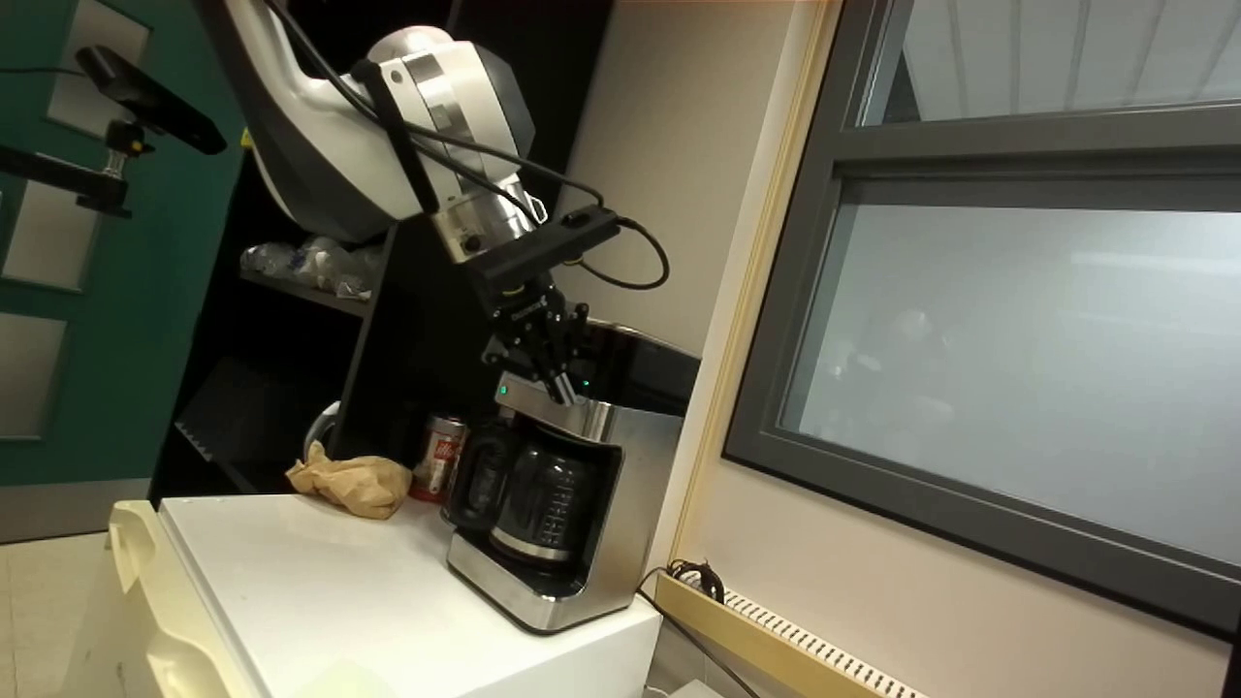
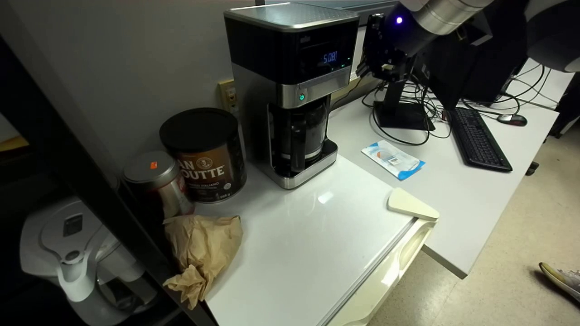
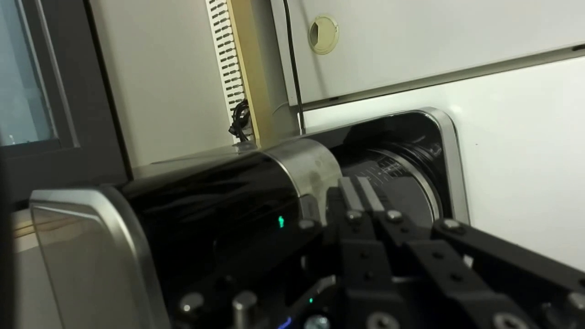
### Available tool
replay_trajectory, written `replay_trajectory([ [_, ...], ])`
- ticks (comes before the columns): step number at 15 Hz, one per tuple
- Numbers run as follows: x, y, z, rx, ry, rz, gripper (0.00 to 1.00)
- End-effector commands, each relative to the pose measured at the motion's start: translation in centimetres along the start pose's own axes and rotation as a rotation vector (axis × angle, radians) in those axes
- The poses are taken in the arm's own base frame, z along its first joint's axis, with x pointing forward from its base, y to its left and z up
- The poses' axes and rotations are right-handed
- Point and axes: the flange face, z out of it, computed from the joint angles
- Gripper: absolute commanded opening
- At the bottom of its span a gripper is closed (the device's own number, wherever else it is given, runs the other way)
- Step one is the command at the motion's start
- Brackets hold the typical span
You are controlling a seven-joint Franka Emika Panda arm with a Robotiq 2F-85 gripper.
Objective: Press a button on the right side of the coffee maker
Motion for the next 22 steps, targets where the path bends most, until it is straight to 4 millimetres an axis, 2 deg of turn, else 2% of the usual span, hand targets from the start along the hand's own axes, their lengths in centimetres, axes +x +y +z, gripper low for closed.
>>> replay_trajectory([
  [1, 0.7, 0.8, 0.9, -0.001, 0.008, -0.017, 0.00],
  [11, 1.4, 1.9, 1.5, -0.024, 0.025, -0.048, 0.00],
  [22, 1.3, 1.9, 1.6, -0.036, 0.048, -0.068, 0.00],
])
